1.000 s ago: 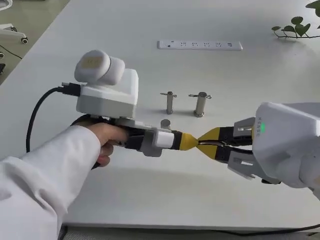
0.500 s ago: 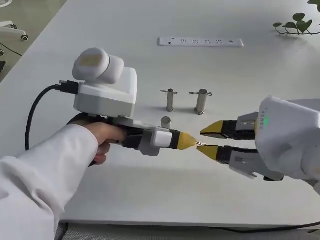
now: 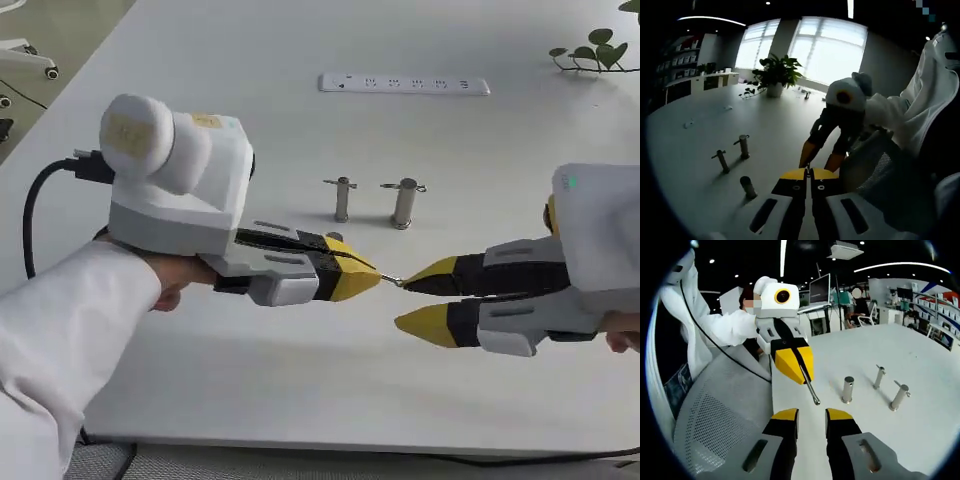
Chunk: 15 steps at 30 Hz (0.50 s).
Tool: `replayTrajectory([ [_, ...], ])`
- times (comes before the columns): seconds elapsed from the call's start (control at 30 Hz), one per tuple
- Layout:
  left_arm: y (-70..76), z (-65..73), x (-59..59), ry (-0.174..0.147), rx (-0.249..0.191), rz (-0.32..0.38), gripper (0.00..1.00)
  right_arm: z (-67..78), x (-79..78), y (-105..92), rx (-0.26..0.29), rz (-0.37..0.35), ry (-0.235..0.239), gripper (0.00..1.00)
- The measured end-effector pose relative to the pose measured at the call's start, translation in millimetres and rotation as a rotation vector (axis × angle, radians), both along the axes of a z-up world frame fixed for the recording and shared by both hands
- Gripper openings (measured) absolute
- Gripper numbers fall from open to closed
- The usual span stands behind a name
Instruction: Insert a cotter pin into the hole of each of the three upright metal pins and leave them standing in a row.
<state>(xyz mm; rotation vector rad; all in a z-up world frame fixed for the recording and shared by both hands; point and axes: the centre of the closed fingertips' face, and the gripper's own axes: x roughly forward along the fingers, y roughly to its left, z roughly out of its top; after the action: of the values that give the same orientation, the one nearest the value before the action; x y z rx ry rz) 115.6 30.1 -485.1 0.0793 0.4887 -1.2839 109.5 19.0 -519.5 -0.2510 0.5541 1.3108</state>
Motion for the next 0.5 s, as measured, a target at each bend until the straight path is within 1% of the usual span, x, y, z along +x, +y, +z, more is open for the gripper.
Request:
replayTrajectory([
  [0.03, 0.4, -0.9, -0.7, -0.03, 0.014, -0.019, 0.0, 1.3, -1.9, 2.4, 0.007, 0.007, 0.008, 0.16],
  [0.07, 0.8, -1.9, -1.6, -0.086, 0.036, -0.053, 0.0, 2.3, -2.8, 4.0, 0.012, 0.012, 0.009, 0.15],
  [0.1, 0.6, -1.9, -2.0, -0.101, 0.039, -0.063, 0.0, 3.6, -4.1, 6.0, 0.016, 0.02, 0.01, 0.14],
  [0.13, -0.4, -1.6, -5.9, -0.125, 0.042, -0.097, 0.0, 4.5, -4.5, 7.3, 0.019, 0.022, 0.01, 0.14],
  [0.17, -1.7, -0.3, -8.3, -0.132, 0.034, -0.113, 0.0, 5.1, -4.9, 9.1, 0.019, 0.025, 0.008, 0.14],
  [0.23, -1.9, 0.5, -8.2, -0.126, 0.029, -0.108, 0.0, 5.2, -6.5, 11.1, 0.012, 0.039, 0.001, 0.12],
  [0.27, -2.2, 0.7, -8.5, -0.131, 0.028, -0.115, 0.0, 5.3, -7.1, 11.5, 0.011, 0.043, -0.004, 0.1],
  [0.3, -2.1, 0.1, -8.4, -0.138, 0.032, -0.12, 0.0, 4.8, -7.5, 11.9, 0.005, 0.048, -0.006, 0.08],
  [0.33, -1.8, -0.9, -8.5, -0.139, 0.037, -0.122, 0.0, 4.8, -7.9, 12.0, 0.004, 0.05, -0.009, 0.06],
  [0.37, -1.5, -2.4, -9.1, -0.143, 0.044, -0.13, 0.0, 5.2, -8.1, 12.4, 0.001, 0.06, -0.028, 0.04],
  [0.4, -1.4, -3.1, -9.5, -0.144, 0.046, -0.132, 0.0, 5.4, -8.0, 12.4, -0.001, 0.062, -0.031, 0.02],
  [0.5, -1.1, -3.0, -9.6, -0.145, 0.042, -0.133, 0.0, 6.0, -9.0, 12.2, -0.002, 0.075, -0.036, 0.0],
])
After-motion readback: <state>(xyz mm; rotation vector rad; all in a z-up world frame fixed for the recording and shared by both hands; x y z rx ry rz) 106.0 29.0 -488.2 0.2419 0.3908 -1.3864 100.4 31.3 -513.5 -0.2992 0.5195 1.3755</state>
